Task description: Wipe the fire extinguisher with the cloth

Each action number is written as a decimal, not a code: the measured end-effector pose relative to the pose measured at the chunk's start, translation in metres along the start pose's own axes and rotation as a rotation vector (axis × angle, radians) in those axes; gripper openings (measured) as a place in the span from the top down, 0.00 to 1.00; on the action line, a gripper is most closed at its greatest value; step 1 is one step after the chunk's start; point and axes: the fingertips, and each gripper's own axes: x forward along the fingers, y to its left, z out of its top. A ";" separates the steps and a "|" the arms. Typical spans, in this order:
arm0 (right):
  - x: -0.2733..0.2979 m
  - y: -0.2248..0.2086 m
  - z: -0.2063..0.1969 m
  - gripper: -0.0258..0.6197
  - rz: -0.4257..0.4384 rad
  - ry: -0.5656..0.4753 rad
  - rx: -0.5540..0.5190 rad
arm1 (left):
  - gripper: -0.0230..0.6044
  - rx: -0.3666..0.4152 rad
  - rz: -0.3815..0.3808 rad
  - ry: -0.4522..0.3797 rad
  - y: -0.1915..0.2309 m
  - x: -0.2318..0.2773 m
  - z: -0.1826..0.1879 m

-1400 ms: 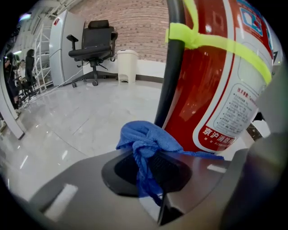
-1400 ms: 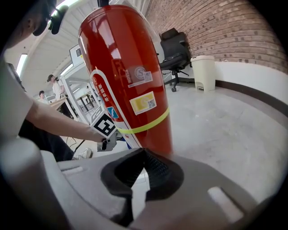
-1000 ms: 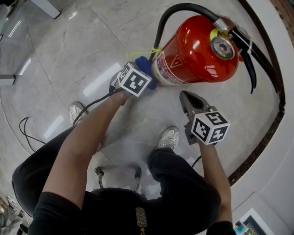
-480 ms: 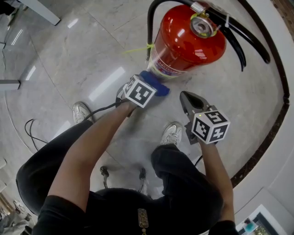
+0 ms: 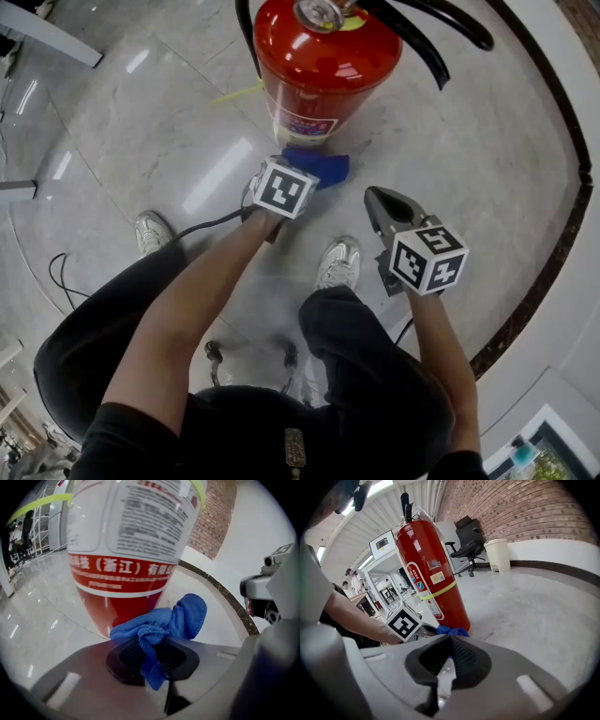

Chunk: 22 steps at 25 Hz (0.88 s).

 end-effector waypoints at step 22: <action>-0.015 -0.036 -0.016 0.91 -0.007 -0.006 0.013 | 0.87 -0.045 -0.145 -0.104 -0.069 0.011 0.037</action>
